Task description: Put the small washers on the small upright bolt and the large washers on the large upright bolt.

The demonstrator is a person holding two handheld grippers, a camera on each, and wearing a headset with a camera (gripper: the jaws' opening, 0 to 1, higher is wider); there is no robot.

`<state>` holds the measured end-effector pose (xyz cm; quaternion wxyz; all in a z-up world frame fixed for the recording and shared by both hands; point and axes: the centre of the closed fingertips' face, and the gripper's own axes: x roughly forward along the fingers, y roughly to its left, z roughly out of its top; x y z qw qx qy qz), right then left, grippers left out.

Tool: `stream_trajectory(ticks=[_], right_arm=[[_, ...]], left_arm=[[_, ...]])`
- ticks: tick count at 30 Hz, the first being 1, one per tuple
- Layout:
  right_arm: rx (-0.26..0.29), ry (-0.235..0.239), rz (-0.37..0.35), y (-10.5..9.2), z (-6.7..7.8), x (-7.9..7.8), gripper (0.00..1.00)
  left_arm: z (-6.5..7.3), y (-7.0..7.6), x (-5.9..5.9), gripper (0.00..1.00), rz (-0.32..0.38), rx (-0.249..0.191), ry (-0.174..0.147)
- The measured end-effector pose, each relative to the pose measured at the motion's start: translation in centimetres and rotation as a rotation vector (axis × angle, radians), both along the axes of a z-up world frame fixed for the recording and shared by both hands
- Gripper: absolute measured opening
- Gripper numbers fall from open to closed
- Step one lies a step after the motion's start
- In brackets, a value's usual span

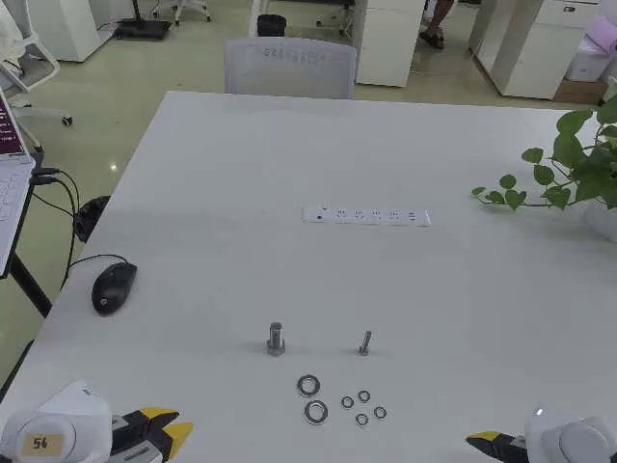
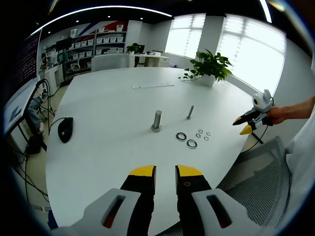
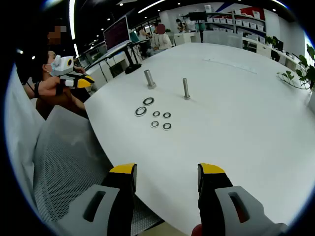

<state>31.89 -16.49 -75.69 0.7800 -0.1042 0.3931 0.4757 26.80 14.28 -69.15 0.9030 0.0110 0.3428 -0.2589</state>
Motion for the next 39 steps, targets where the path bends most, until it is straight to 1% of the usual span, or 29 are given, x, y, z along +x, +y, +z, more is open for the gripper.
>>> stream_trajectory(ticks=[5, 13, 16, 25, 30, 36, 39], right_arm=[[0.000, -0.007, 0.035, 0.9, 0.1, 0.1, 0.66], [0.000, -0.013, 0.076, 2.0, 0.3, 0.0, 0.68], [-0.004, -0.015, 0.084, 2.2, 0.2, 0.0, 0.68], [-0.008, -0.018, 0.092, 2.3, 0.1, 0.0, 0.69], [-0.002, -0.023, 0.087, 2.2, 0.3, 0.1, 0.69], [0.028, -0.018, 0.055, 2.2, 0.6, 0.3, 0.69], [0.029, -0.019, 0.049, 2.0, 0.5, 0.3, 0.69]], left_arm=[[0.0, -0.4, 0.4, 0.44, -0.025, 0.006, 0.001], [0.3, -0.3, 0.8, 0.51, -0.042, 0.012, 0.000], [0.4, -0.2, 0.8, 0.53, -0.035, 0.012, -0.003], [0.3, -0.1, 0.3, 0.59, -0.029, 0.011, 0.000], [0.5, -0.2, 0.3, 0.61, -0.020, 0.006, -0.010], [0.7, 0.0, 0.4, 0.61, -0.008, 0.002, -0.020], [0.9, 0.0, 0.3, 0.61, -0.007, 0.003, -0.023]])
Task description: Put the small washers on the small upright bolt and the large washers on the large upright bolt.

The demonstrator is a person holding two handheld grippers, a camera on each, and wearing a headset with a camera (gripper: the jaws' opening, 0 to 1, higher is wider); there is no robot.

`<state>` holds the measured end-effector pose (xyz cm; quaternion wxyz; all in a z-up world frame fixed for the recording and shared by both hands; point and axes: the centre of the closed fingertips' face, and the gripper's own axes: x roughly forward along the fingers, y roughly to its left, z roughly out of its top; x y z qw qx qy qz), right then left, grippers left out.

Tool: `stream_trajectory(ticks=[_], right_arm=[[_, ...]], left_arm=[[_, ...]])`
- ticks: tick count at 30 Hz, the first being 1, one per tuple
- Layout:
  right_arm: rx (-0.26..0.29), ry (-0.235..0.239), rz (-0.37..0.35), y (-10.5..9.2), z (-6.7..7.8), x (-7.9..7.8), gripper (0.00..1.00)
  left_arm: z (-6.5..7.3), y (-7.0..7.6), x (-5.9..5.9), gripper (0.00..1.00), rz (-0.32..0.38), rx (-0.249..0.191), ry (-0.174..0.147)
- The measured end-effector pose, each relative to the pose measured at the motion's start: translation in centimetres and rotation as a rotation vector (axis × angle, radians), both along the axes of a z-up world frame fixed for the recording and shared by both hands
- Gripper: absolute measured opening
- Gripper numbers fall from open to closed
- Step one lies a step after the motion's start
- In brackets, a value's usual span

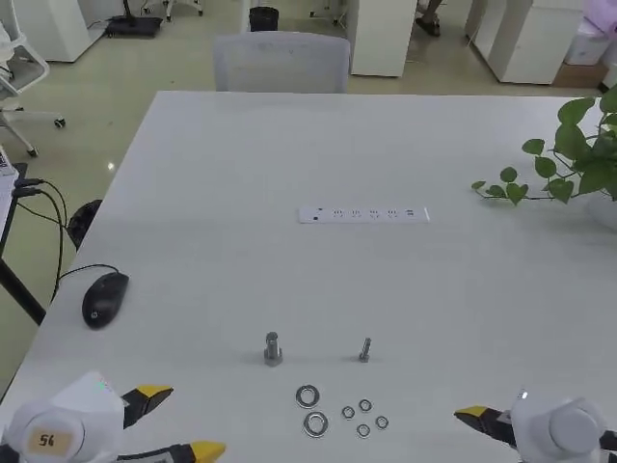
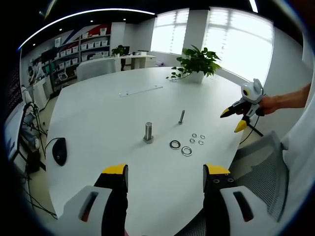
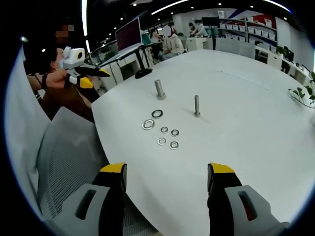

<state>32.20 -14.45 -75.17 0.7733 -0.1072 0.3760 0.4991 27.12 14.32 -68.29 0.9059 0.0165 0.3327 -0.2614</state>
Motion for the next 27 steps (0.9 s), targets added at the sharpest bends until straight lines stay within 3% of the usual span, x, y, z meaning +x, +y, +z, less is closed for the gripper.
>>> stream_trajectory(ticks=[27], right_arm=[[0.000, -0.011, -0.041, -0.3, 0.3, 1.1, 0.61]], left_arm=[[0.5, 0.4, -0.7, 0.60, 0.022, 0.002, -0.017]])
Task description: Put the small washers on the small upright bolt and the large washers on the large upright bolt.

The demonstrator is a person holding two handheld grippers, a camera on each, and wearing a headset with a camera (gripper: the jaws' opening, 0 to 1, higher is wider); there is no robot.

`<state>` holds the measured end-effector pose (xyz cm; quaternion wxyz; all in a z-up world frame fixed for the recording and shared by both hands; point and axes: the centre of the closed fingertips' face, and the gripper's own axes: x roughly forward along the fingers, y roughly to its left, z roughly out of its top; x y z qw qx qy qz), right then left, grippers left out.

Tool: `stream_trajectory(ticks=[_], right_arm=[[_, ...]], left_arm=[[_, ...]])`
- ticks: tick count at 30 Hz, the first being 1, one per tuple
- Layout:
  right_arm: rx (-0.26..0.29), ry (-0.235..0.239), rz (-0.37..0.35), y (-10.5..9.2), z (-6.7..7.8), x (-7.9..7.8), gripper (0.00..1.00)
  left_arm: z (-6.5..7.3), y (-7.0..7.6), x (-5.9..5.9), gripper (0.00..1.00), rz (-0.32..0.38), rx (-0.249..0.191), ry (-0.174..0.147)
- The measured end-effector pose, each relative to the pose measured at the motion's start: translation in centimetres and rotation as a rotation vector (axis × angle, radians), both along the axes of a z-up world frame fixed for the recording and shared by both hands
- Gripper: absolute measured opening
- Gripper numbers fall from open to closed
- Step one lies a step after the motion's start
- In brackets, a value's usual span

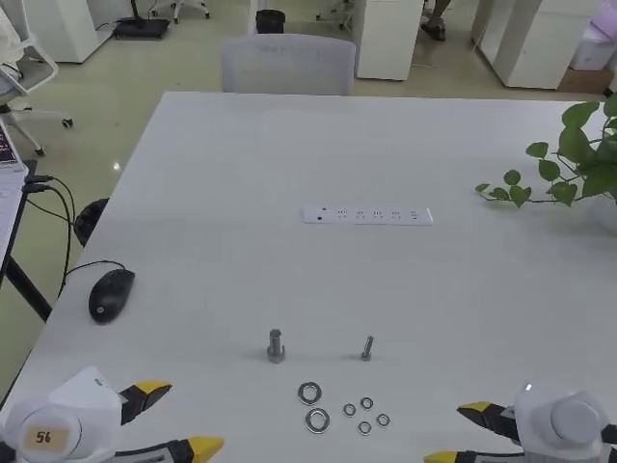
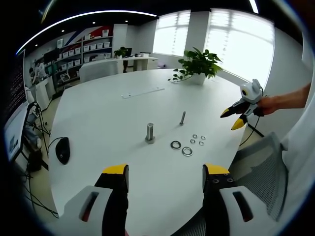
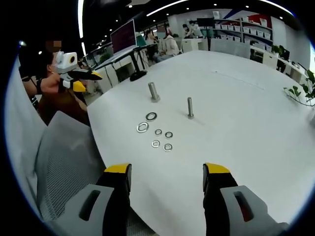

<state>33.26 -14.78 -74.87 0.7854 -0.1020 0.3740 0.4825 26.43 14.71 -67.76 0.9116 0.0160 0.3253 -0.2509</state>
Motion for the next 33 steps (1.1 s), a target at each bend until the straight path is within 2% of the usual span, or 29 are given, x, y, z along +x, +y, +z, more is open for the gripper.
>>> stream_trajectory(ticks=[25, 33], right_arm=[[-0.060, -0.009, 0.056, 1.1, -0.7, 2.1, 0.49], [-0.110, -0.027, 0.127, 2.5, -1.2, 3.1, 0.44]], left_arm=[[0.3, 0.4, -0.6, 0.58, 0.020, 0.003, -0.003], [0.2, 0.6, -0.7, 0.58, 0.022, 0.004, -0.002]])
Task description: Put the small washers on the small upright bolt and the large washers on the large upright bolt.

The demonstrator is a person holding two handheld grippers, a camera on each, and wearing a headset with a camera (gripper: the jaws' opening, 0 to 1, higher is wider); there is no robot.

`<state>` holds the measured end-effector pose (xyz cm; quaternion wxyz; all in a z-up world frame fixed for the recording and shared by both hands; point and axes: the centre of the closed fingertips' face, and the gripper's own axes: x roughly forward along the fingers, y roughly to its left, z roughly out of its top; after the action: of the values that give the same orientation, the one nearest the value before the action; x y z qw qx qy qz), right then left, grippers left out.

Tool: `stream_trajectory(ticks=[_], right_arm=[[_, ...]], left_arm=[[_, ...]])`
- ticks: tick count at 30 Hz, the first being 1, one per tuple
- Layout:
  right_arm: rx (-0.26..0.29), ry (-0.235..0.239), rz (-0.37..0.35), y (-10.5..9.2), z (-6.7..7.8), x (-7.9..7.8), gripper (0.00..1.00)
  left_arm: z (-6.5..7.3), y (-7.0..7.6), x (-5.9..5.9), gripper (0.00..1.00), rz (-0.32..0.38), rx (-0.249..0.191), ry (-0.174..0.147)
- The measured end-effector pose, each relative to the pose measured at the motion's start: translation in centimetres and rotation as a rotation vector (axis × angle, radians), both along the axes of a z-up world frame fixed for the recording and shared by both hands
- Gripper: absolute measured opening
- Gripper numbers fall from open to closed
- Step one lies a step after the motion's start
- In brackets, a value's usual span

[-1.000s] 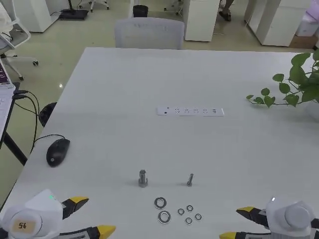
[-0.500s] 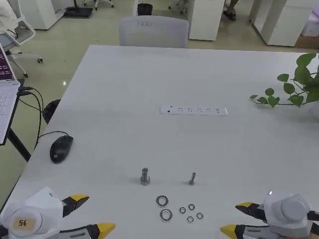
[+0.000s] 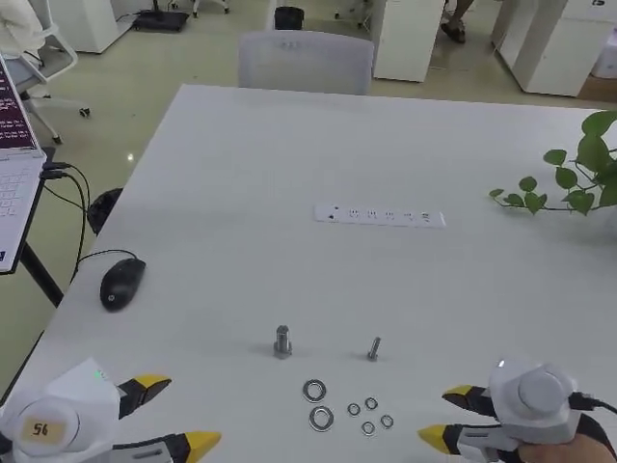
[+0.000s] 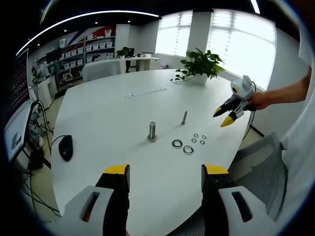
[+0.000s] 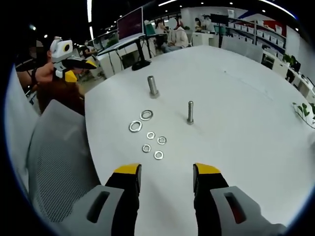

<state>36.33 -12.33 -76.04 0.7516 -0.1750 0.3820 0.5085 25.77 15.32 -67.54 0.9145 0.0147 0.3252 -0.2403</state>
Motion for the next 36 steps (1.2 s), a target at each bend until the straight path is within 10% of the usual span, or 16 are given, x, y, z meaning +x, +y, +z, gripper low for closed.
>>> stream_trajectory(ticks=[36], right_arm=[[-0.286, -0.006, 0.418, 4.0, -6.3, -1.2, 0.25]], left_arm=[[0.2, 0.1, -0.3, 0.58, 0.015, 0.001, -0.007]])
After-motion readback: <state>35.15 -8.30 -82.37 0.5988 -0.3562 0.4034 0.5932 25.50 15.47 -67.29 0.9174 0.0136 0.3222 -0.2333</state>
